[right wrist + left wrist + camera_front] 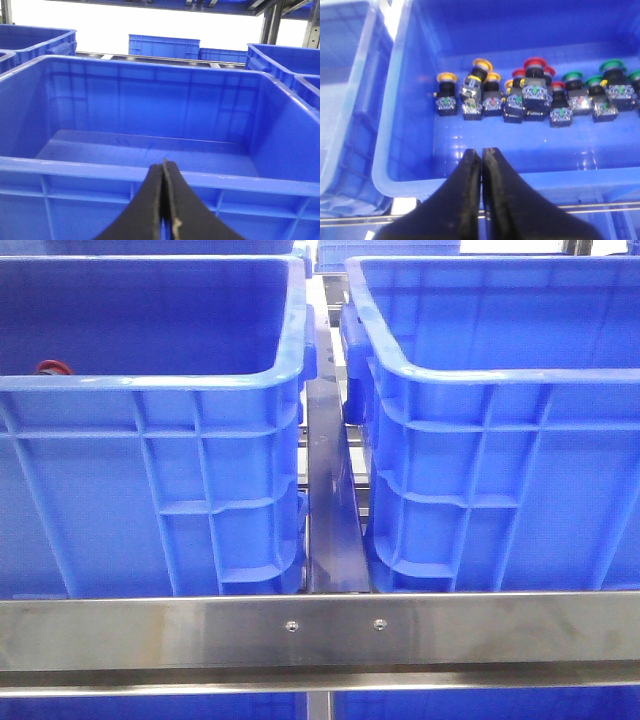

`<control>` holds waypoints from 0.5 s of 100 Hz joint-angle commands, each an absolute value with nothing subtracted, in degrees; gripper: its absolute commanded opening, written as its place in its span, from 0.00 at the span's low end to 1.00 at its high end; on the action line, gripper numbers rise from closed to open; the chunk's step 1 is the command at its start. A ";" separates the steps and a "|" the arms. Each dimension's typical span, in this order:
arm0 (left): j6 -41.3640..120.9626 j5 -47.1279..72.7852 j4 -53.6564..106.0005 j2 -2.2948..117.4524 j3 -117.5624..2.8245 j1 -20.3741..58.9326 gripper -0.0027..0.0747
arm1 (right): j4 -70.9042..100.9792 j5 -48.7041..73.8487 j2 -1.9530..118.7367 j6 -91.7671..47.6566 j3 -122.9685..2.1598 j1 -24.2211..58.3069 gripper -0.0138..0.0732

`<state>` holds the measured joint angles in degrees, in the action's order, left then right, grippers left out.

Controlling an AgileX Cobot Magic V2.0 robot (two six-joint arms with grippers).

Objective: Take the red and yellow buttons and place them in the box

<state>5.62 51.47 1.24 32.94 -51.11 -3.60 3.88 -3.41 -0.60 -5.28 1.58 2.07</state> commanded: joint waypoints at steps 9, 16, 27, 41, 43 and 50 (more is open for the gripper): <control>5.89 48.22 1.77 34.34 -53.07 -3.31 0.09 | 3.91 -7.78 -1.84 -5.52 1.54 1.78 0.08; 6.75 48.49 1.77 34.34 -53.07 -3.31 0.25 | 3.91 -7.78 -1.84 -5.52 1.54 1.78 0.08; 6.75 48.47 1.77 34.34 -53.07 -3.31 0.54 | 3.91 -7.78 -1.84 -5.52 1.54 1.78 0.08; 6.75 47.19 2.72 34.57 -53.07 -3.31 0.71 | 3.91 -7.78 -1.84 -5.52 1.54 1.78 0.08; 6.75 47.02 2.84 34.73 -53.07 -3.31 0.70 | 3.91 -7.78 -1.84 -5.52 1.54 1.78 0.08; 7.03 46.33 4.34 36.28 -53.31 -3.31 0.70 | 3.91 -7.78 -1.84 -5.52 1.54 1.78 0.08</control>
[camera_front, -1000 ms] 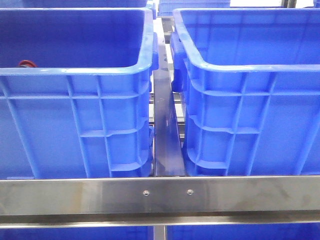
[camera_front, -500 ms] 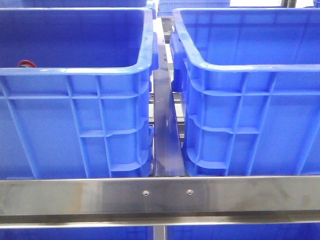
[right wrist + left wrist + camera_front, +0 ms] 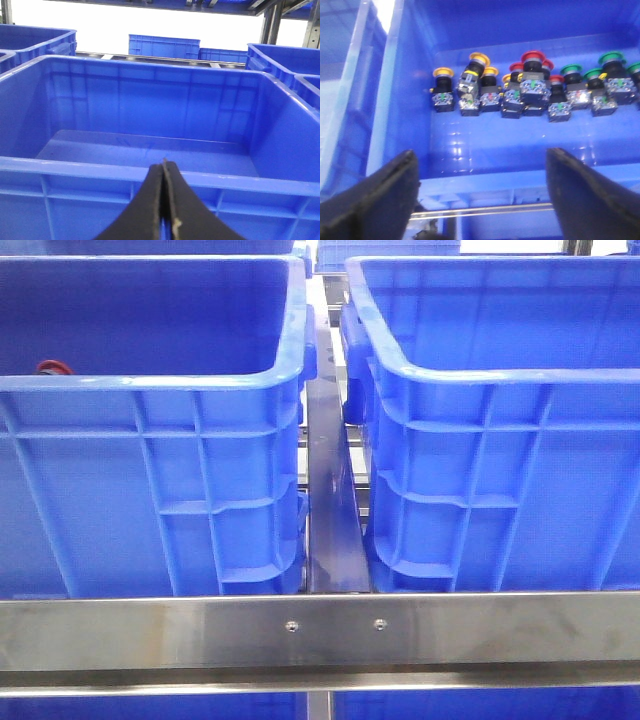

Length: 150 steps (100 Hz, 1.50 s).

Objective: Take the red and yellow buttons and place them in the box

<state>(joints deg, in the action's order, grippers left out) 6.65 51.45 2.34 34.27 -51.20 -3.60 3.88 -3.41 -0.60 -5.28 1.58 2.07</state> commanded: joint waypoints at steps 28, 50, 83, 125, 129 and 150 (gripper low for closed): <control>11.05 48.80 10.13 50.76 -58.73 -2.51 0.70 | 3.91 -7.78 -1.84 -5.52 1.54 1.78 0.08; 8.81 49.30 7.59 62.99 -66.18 2.67 0.70 | 3.91 -7.78 -1.84 -5.52 1.54 1.78 0.08; -1.18 48.44 -5.84 75.65 -73.48 11.90 0.70 | 3.91 -7.78 -1.84 -5.52 1.54 1.78 0.08; -2.12 44.89 -7.42 84.59 -75.37 13.45 0.70 | 3.91 -7.78 -1.84 -5.52 1.54 1.78 0.08; -2.12 43.99 -7.42 85.04 -75.37 13.45 0.70 | 3.91 -7.78 -1.84 -5.52 1.54 1.78 0.08; -2.47 42.19 -7.69 87.44 -75.37 13.34 0.70 | 3.91 -7.78 -1.84 -5.52 1.54 1.78 0.08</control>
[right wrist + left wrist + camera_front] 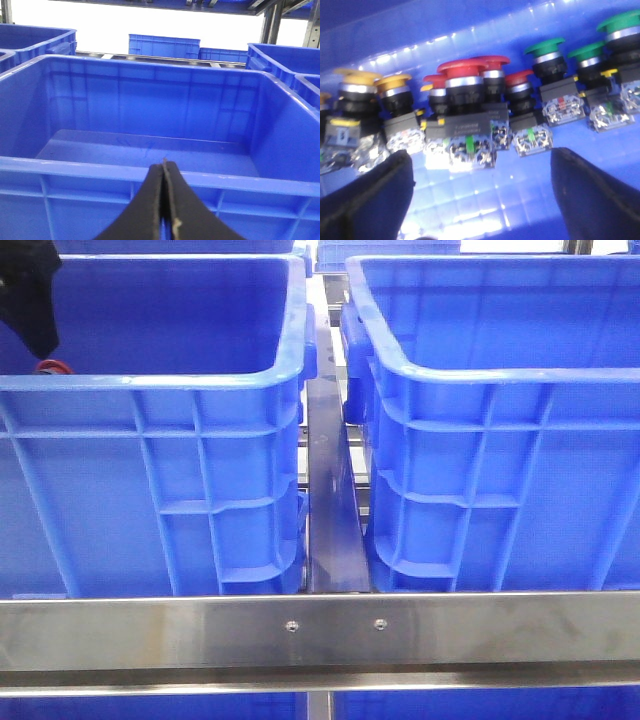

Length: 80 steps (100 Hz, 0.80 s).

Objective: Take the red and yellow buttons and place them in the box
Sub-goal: 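Lower the left gripper into the button bin and grasp a red button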

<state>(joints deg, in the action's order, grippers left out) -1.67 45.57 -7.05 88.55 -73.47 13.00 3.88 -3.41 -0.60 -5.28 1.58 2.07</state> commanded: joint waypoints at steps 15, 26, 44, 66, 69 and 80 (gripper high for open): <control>-2.47 41.41 -7.81 89.53 -75.37 13.34 0.70 | 3.91 -7.78 -1.84 -5.52 1.54 1.78 0.08; -3.23 41.33 -9.39 90.89 -75.37 13.34 0.70 | 3.91 -7.78 -1.84 -5.52 1.54 1.78 0.08; -5.25 41.34 -11.80 92.72 -75.37 13.26 0.70 | 3.91 -7.78 -1.84 -5.52 1.54 1.78 0.08; -5.47 40.85 -11.80 94.46 -75.37 13.26 0.70 | 3.91 -7.78 -1.84 -5.52 1.54 1.78 0.08; -5.47 40.85 -11.80 94.57 -75.37 13.26 0.70 | 3.91 -7.78 -1.84 -5.52 1.54 1.78 0.08; -5.47 40.71 -11.80 95.25 -75.37 13.26 0.70 | 3.91 -7.78 -1.84 -5.52 1.54 1.78 0.08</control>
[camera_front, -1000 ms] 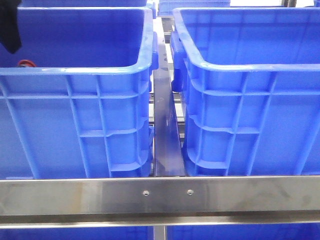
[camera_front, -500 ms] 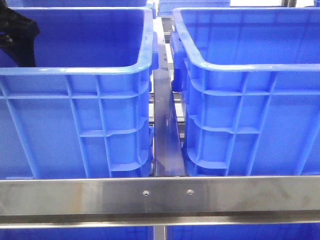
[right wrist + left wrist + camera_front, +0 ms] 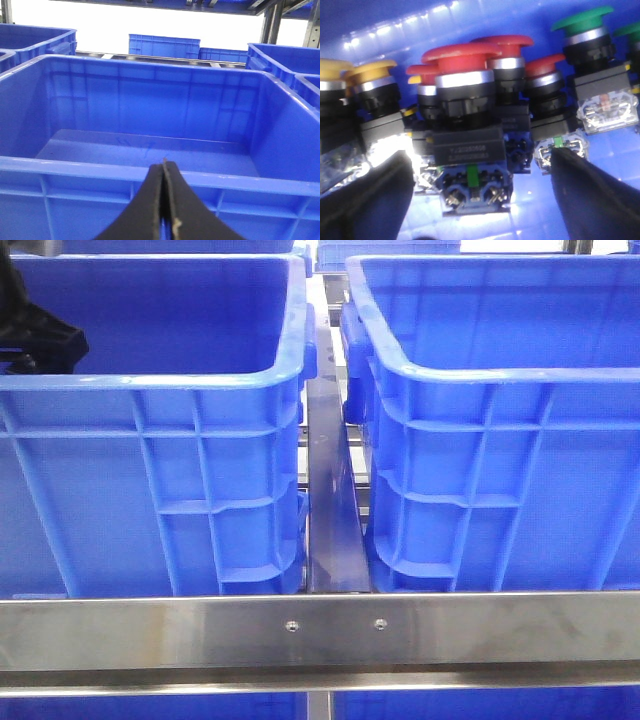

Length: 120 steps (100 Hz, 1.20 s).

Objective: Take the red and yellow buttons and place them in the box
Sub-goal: 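Lower the left gripper into the button bin and grasp a red button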

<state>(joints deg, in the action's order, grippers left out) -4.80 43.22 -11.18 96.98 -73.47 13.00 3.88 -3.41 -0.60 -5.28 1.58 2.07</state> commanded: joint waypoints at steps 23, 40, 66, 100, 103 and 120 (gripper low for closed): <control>-5.57 40.71 -11.80 96.05 -75.37 13.26 0.50 | 3.91 -7.78 -1.84 -5.52 1.54 1.78 0.08; -5.57 40.57 -11.80 96.05 -75.37 13.26 0.20 | 3.91 -7.78 -1.84 -5.52 1.54 1.78 0.08; -5.57 42.76 -12.34 92.65 -75.37 13.26 0.01 | 3.91 -7.78 -1.84 -5.52 1.54 1.78 0.08; 10.61 48.94 3.91 77.59 -73.51 13.26 0.01 | 3.91 -7.78 -1.84 -5.52 1.54 1.78 0.08; 14.00 49.06 6.19 75.71 -72.81 13.26 0.01 | 3.91 -7.78 -1.84 -5.52 1.54 1.78 0.08; 28.19 52.49 18.26 67.80 -70.56 13.26 0.01 | 3.91 -7.78 -1.84 -5.52 1.54 1.78 0.08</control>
<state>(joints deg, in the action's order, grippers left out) 21.42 53.08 11.62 72.69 -69.66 13.00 3.88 -3.41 -0.60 -5.28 1.58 2.07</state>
